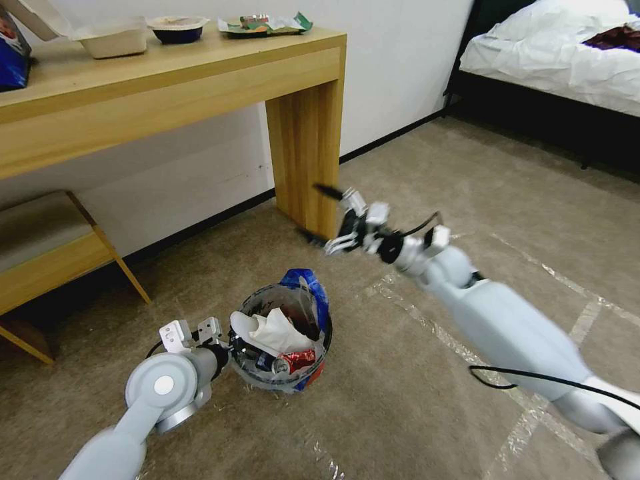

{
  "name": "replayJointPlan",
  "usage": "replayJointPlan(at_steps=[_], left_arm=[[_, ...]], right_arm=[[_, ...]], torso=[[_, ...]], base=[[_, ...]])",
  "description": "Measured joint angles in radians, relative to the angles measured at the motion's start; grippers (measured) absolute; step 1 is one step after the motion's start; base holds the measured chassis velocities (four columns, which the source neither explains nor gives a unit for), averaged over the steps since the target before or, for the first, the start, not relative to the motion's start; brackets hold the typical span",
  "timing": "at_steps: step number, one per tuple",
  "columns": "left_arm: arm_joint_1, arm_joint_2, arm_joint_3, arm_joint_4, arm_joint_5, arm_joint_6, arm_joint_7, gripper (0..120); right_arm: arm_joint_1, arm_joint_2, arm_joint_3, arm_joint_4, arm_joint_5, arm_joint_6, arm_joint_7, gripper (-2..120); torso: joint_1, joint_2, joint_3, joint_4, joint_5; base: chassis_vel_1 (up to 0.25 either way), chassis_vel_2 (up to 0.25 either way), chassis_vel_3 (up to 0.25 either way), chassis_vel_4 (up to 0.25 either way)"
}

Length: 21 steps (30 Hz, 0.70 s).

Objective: Pick up the trash bin and place the garbage on the floor into it.

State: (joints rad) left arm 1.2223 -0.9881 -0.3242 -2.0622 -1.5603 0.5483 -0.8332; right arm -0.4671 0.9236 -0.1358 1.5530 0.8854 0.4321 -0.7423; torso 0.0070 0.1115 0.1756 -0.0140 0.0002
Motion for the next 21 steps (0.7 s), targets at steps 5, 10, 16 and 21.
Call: replayJointPlan(at_steps=[5, 10, 16, 21], left_arm=[[0.027, 0.003, -0.025, -0.035, -0.077, -0.005, -0.03, 0], [0.02, 0.007, -0.027, -0.02, -0.118, -0.015, -0.05, 0], [0.001, 0.001, -0.006, 0.022, -0.121, -0.019, -0.051, 0], [-0.022, -0.019, 0.014, 0.081, -0.097, -0.019, -0.035, 0]], right_arm=[[-0.109, -0.047, 0.142, 0.056, 0.004, 0.016, 0.032, 100], [-0.319, -0.062, 0.356, 0.107, -0.028, 0.022, 0.038, 100], [-0.473, -0.052, 0.49, 0.143, -0.061, 0.032, 0.037, 100], [-0.542, -0.038, 0.551, 0.159, -0.081, 0.038, 0.029, 100]], torso=[[0.0, 0.0, 0.0, -0.0003, 0.0001], [0.0, 0.0, 0.0, -0.0005, 0.0002], [0.0, 0.0, 0.0, -0.0004, -0.0002], [0.0, 0.0, 0.0, -0.0003, -0.0002]], base=[[0.0, 0.0, 0.0, 0.0], [0.0, 0.0, 0.0, 0.0], [0.0, 0.0, 0.0, 0.0], [0.0, 0.0, 0.0, 0.0]])
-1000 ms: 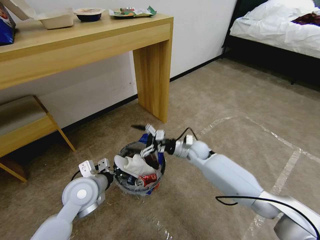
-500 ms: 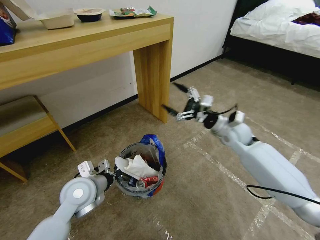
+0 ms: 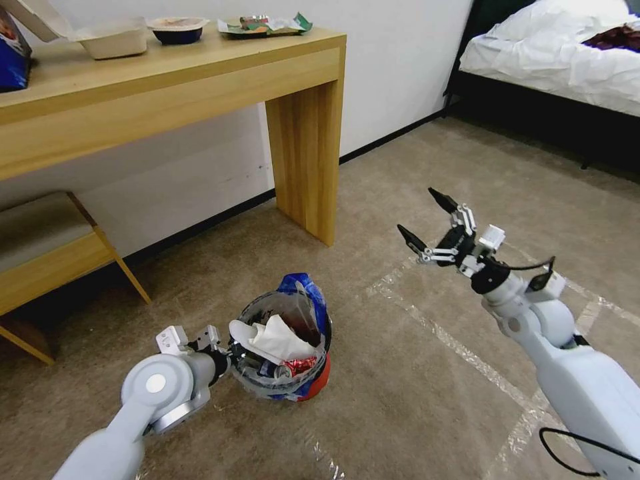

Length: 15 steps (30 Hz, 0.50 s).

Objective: Pick up the trash bin and place the garbage on the floor into it.

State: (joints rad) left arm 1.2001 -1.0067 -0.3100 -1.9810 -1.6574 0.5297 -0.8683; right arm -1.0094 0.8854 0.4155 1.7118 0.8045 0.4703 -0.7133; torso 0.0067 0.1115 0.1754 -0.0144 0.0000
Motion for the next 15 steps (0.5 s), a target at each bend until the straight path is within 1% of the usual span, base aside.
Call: replayJointPlan(at_steps=[1, 3, 4, 6, 7, 13, 15], left_arm=[[0.0, 0.0, 0.0, 0.0, 0.0, 0.0, 0.0, 0], [-0.01, -0.006, 0.008, 0.029, 0.019, 0.003, 0.009, 0], [-0.01, -0.006, 0.008, 0.029, 0.019, 0.003, 0.009, 0], [-0.019, -0.009, 0.013, 0.061, 0.032, 0.003, 0.02, 0], [-0.019, -0.009, 0.013, 0.061, 0.032, 0.003, 0.02, 0], [-0.03, -0.019, 0.024, 0.131, 0.069, 0.006, 0.042, 0], [-0.032, -0.021, 0.024, 0.14, 0.073, 0.006, 0.043, 0]], right_arm=[[0.0, 0.0, 0.0, 0.0, 0.0, 0.0, 0.0, 100], [-0.032, 0.008, 0.023, -0.001, -0.012, 0.01, -0.008, 100], [-0.032, 0.008, 0.023, -0.001, -0.012, 0.01, -0.008, 100], [-0.053, 0.015, 0.038, -0.005, -0.024, 0.015, -0.018, 100], [-0.053, 0.015, 0.038, -0.005, -0.024, 0.015, -0.018, 100], [-0.065, 0.026, 0.045, -0.011, -0.034, 0.021, -0.024, 100], [-0.067, 0.028, 0.045, -0.013, -0.037, 0.021, -0.025, 100]], torso=[[0.0, 0.0, 0.0, 0.0, 0.0], [0.0, 0.0, 0.0, 0.0001, 0.0001], [0.0, 0.0, 0.0, 0.0001, 0.0001], [0.0, 0.0, 0.0, 0.0002, 0.0], [0.0, 0.0, 0.0, 0.0002, 0.0], [0.0, 0.0, 0.0, 0.0002, -0.0001], [0.0, 0.0, 0.0, 0.0002, 0.0]], base=[[0.0, 0.0, 0.0, 0.0], [0.0, 0.0, 0.0, 0.0], [0.0, 0.0, 0.0, 0.0], [0.0, 0.0, 0.0, 0.0], [0.0, 0.0, 0.0, 0.0], [0.0, 0.0, 0.0, 0.0], [0.0, 0.0, 0.0, 0.0]])
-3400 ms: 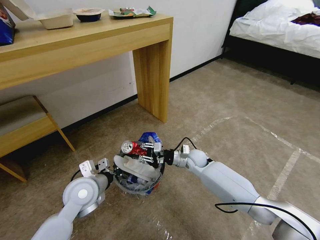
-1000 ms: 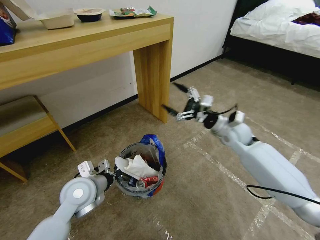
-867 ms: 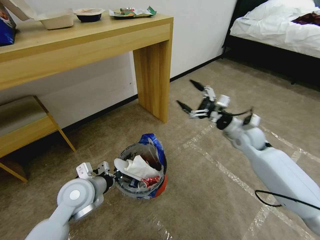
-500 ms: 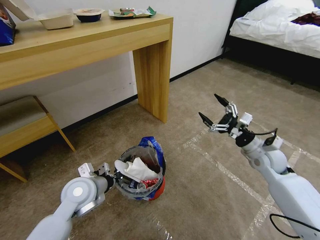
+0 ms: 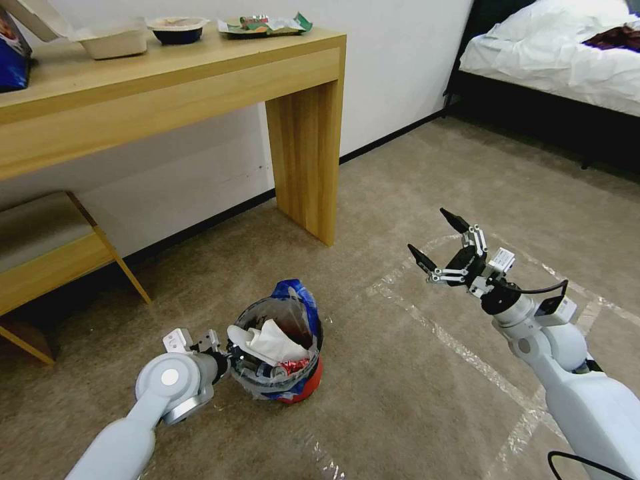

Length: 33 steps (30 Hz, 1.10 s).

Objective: Pick up the trash bin and place the garbage on the floor into it.

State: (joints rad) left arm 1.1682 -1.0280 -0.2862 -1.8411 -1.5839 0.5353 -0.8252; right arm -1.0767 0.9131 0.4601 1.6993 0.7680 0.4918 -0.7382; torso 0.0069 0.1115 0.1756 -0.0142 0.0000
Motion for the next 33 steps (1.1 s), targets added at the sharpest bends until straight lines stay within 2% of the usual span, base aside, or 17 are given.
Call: replayJointPlan(at_steps=[10, 19, 22, 24, 25, 27, 30, 32, 33], left_arm=[[-0.005, -0.004, 0.008, 0.024, 0.011, 0.001, 0.005, 0], [0.002, 0.01, 0.01, 0.022, 0.029, 0.026, 0.007, 0], [0.003, 0.011, 0.01, 0.026, 0.029, 0.03, 0.009, 6], [0.002, 0.009, 0.013, 0.028, 0.029, 0.03, 0.009, 19], [0.002, 0.009, 0.013, 0.028, 0.029, 0.03, 0.009, 19], [0.001, 0.007, 0.015, 0.03, 0.029, 0.028, 0.009, 27], [0.001, 0.007, 0.017, 0.027, 0.029, 0.026, 0.008, 31], [0.003, 0.008, 0.02, 0.015, 0.025, 0.026, 0.004, 39], [0.003, 0.008, 0.02, 0.015, 0.025, 0.026, 0.004, 39]], right_arm=[[-0.001, 0.008, -0.007, -0.014, -0.01, 0.007, -0.003, 100], [0.001, 0.013, -0.01, -0.023, -0.014, 0.011, -0.003, 100], [0.004, 0.016, -0.017, -0.027, -0.015, 0.011, -0.001, 100], [0.005, 0.017, -0.02, -0.03, -0.019, 0.013, -0.001, 100], [0.005, 0.017, -0.02, -0.03, -0.019, 0.013, -0.001, 100], [0.004, 0.017, -0.02, -0.03, -0.018, 0.013, 0.0, 100], [0.004, 0.016, -0.02, -0.03, -0.018, 0.013, 0.0, 100], [0.005, 0.016, -0.021, -0.036, -0.019, 0.013, 0.0, 100], [0.005, 0.016, -0.021, -0.036, -0.019, 0.013, 0.0, 100]], torso=[[0.0, 0.0, 0.0, 0.0, 0.0007], [0.0, 0.0, 0.0, 0.0, 0.0002], [0.0, 0.0, 0.0, 0.0002, 0.0004], [0.0, 0.0, 0.0, 0.0003, 0.0006], [0.0, 0.0, 0.0, 0.0003, 0.0006], [0.0, 0.0, 0.0, 0.0002, 0.0004], [0.0, 0.0, 0.0, 0.0001, 0.0], [0.0, 0.0, 0.0, -0.0005, -0.001], [0.0, 0.0, 0.0, -0.0005, -0.001]], base=[[0.0, 0.0, 0.0, 0.0], [0.0, 0.0, 0.0, 0.0], [0.0, 0.0, 0.0, 0.0], [0.0, 0.0, 0.0, 0.0], [0.0, 0.0, 0.0, 0.0], [0.0, 0.0, 0.0, 0.0], [0.0, 0.0, 0.0, 0.0], [0.0, 0.0, 0.0, 0.0], [0.0, 0.0, 0.0, 0.0]])
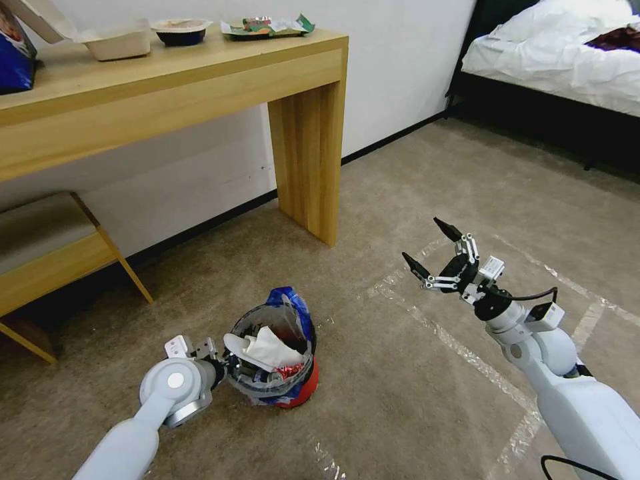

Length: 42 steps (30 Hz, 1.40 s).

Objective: Pick up the trash bin and place the garbage on the floor into it.

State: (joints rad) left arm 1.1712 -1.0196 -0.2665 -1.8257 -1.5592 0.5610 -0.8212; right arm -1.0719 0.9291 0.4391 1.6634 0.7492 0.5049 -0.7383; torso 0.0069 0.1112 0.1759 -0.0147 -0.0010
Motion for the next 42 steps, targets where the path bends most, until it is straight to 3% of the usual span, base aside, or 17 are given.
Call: replayJointPlan(at_steps=[2, 6, 11, 16, 23, 34, 42], left_arm=[[0.001, 0.005, -0.003, -0.012, -0.001, 0.002, -0.003, 53], [0.002, 0.007, -0.005, -0.026, -0.005, 0.0, -0.007, 63], [0.005, 0.009, -0.012, -0.041, -0.008, -0.009, -0.015, 86], [0.012, 0.014, -0.018, -0.054, -0.012, -0.013, -0.016, 98], [0.015, 0.017, -0.026, -0.076, -0.017, -0.017, -0.016, 99], [0.047, 0.054, -0.042, -0.157, -0.042, -0.019, -0.035, 99], [0.061, 0.128, -0.071, -0.254, -0.1, -0.019, -0.08, 99]], right_arm=[[0.0, 0.005, -0.004, -0.002, -0.004, 0.001, 0.0, 100], [0.0, 0.009, -0.009, -0.003, -0.007, 0.001, 0.0, 100], [0.005, 0.012, -0.017, -0.009, -0.014, 0.003, 0.0, 100], [0.004, 0.015, -0.017, -0.015, -0.021, 0.004, 0.0, 100], [0.002, 0.021, -0.019, -0.018, -0.028, 0.004, 0.0, 100], [0.011, 0.023, -0.023, -0.026, -0.03, 0.001, 0.001, 100], [0.016, 0.028, -0.025, -0.035, -0.035, 0.001, 0.003, 100]], torso=[[0.0, 0.0, 0.0, 0.0, 0.0], [0.0, 0.0, 0.0, 0.0003, 0.0006], [0.0, 0.0, 0.0, 0.0004, 0.0007], [0.0, 0.0, 0.0, 0.0004, 0.0009], [0.0, 0.0, 0.0, 0.0004, 0.0009], [0.0, 0.0, 0.0, 0.0005, 0.001], [0.0, 0.0, 0.0, 0.0004, 0.001]], base=[[0.0, 0.0, 0.0, 0.0], [0.0, 0.0, 0.0, 0.0], [0.0, 0.0, 0.0, 0.0], [0.0, 0.0, 0.0, 0.0], [0.0, 0.0, 0.0, 0.0], [0.0, 0.0, 0.0, 0.0], [0.0, 0.0, 0.0, 0.0]])
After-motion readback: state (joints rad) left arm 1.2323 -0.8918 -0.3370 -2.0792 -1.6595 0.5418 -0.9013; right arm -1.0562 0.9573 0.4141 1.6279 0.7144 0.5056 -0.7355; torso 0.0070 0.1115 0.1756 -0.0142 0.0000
